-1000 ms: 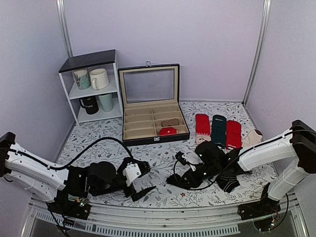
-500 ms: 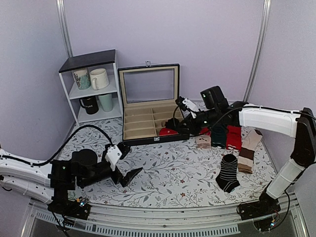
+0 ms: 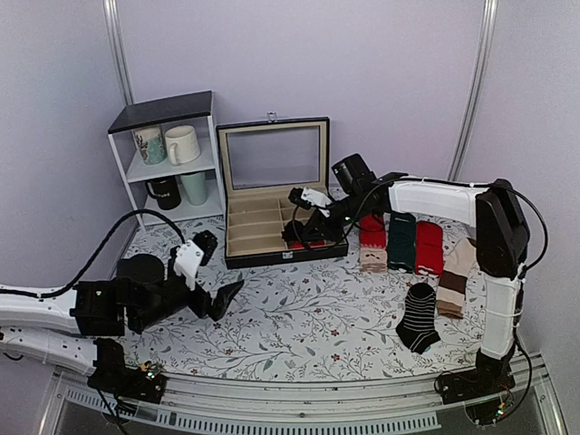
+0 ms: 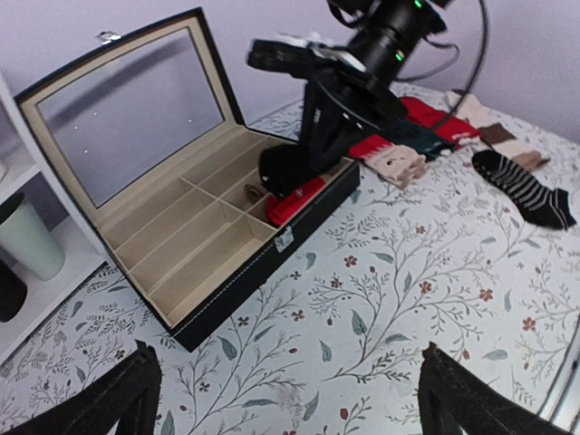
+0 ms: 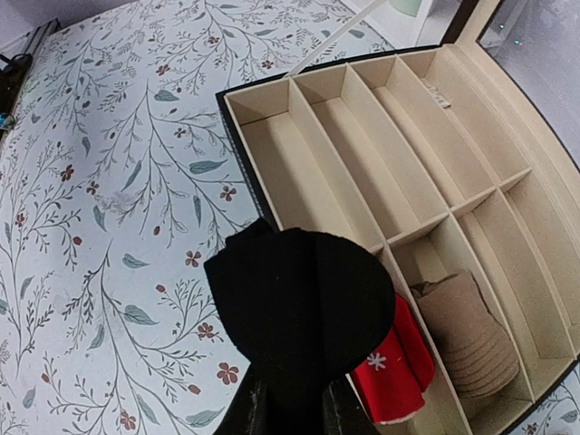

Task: Roll the socks
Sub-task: Move the storage box to the center of the board.

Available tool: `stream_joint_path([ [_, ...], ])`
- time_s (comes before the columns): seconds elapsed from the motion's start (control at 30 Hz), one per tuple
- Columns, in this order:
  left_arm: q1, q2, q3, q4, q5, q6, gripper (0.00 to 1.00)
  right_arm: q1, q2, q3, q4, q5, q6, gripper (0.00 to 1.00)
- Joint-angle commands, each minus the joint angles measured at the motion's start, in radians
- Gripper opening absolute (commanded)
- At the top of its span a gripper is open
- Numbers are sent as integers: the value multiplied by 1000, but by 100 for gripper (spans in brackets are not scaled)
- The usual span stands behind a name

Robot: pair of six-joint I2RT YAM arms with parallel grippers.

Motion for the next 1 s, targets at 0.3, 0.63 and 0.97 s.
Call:
stream_joint_path([
  [0.3, 104, -114, 31, -139, -27, -152, 99, 17, 214, 189, 52, -147, -126, 7],
  [0.63, 111, -140, -28, -72, 16, -123, 100, 55, 328, 296, 62, -133, -167, 8],
  [0.97, 111, -162, -72, -48, 44, -120, 100, 76, 435, 387, 94, -109, -162, 9],
])
